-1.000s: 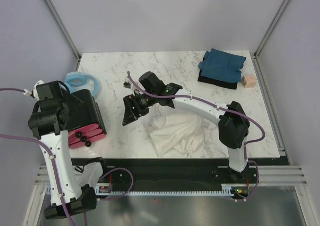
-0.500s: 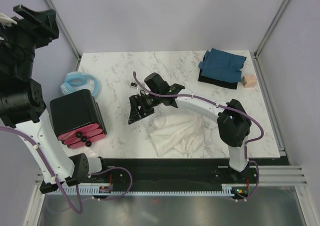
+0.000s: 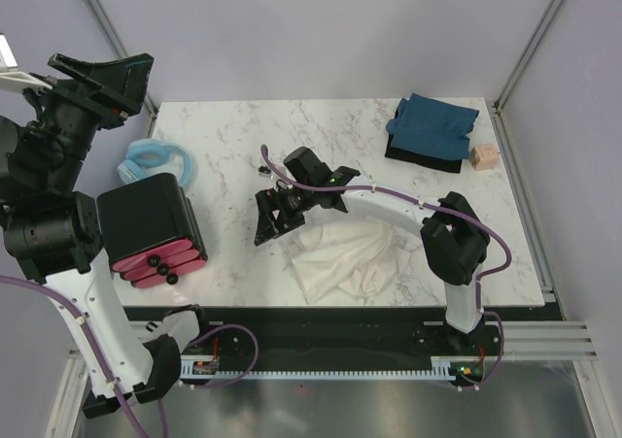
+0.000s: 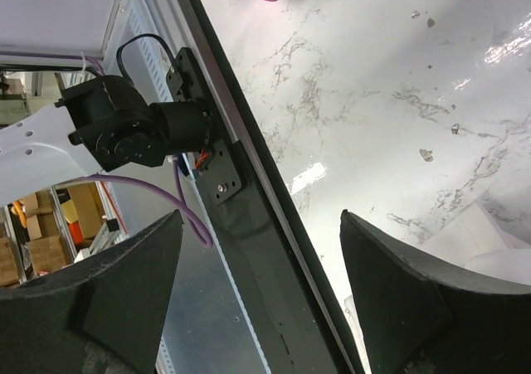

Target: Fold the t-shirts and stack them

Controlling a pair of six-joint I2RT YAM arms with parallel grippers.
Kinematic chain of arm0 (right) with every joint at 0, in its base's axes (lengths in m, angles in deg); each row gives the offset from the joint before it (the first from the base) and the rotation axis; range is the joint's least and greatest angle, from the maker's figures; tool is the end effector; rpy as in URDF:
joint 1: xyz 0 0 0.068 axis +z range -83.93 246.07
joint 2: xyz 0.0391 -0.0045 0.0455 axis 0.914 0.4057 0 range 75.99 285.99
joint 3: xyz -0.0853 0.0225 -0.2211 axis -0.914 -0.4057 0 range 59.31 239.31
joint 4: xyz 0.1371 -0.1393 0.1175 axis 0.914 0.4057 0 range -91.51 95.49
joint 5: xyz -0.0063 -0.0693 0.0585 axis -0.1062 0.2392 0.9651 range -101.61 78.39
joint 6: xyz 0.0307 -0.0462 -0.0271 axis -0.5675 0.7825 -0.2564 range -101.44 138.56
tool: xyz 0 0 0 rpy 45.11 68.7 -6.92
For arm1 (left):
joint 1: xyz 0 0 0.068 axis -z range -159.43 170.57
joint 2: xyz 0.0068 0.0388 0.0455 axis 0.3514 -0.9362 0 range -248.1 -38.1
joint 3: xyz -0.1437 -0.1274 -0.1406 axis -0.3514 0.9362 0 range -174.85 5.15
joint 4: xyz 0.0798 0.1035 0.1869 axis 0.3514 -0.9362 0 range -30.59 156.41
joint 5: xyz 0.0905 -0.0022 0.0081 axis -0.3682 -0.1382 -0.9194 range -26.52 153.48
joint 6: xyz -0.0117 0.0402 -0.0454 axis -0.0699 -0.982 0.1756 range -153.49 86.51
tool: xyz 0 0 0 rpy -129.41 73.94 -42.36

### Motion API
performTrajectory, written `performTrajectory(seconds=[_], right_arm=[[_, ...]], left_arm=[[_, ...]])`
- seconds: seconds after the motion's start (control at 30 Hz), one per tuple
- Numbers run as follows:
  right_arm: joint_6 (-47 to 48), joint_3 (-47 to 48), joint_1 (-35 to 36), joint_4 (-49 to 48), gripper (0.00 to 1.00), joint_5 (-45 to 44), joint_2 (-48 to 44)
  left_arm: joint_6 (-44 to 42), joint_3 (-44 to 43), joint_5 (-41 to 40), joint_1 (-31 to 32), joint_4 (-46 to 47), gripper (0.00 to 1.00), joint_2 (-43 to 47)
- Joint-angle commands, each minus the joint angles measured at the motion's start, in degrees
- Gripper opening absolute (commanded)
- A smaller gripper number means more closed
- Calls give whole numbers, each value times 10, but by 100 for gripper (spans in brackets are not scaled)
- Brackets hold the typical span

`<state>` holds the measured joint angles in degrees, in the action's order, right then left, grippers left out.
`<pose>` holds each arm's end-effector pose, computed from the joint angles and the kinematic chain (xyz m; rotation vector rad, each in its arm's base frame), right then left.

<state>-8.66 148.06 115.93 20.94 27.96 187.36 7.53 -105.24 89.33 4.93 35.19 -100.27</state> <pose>0.2331 0.3224 0.2230 -0.8866 2.4651 1.3965 0.1200 0.0127 0.5447 -0.2569 1.3091 -0.6633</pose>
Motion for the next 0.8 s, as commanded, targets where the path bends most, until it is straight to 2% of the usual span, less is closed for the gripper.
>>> performTrajectory(seconds=[0.0, 0.13, 0.27, 0.43, 0.57, 0.7, 0.77], right_arm=[[-6, 4, -1, -25, 84, 9, -5], [-6, 5, 0, -25, 84, 9, -3], [-5, 1, 0, -26, 85, 13, 1], [-5, -2, -1, -42, 84, 25, -2], [-19, -2, -1, -78, 84, 43, -4], [-38, 11, -1, -113, 85, 64, 9], [-38, 26, -1, -113, 85, 72, 15]], left_arm=[[1, -88, 114, -1, -40, 80, -10], [1, -181, 177, -1, -97, 80, -53], [14, -168, 237, -2, -82, 80, -50], [6, -66, 242, -2, -27, 80, -11], [-42, 14, 245, -1, -24, 79, 15], [-116, 137, 120, -1, 10, 80, 59], [-135, 171, 117, -1, 18, 79, 51]])
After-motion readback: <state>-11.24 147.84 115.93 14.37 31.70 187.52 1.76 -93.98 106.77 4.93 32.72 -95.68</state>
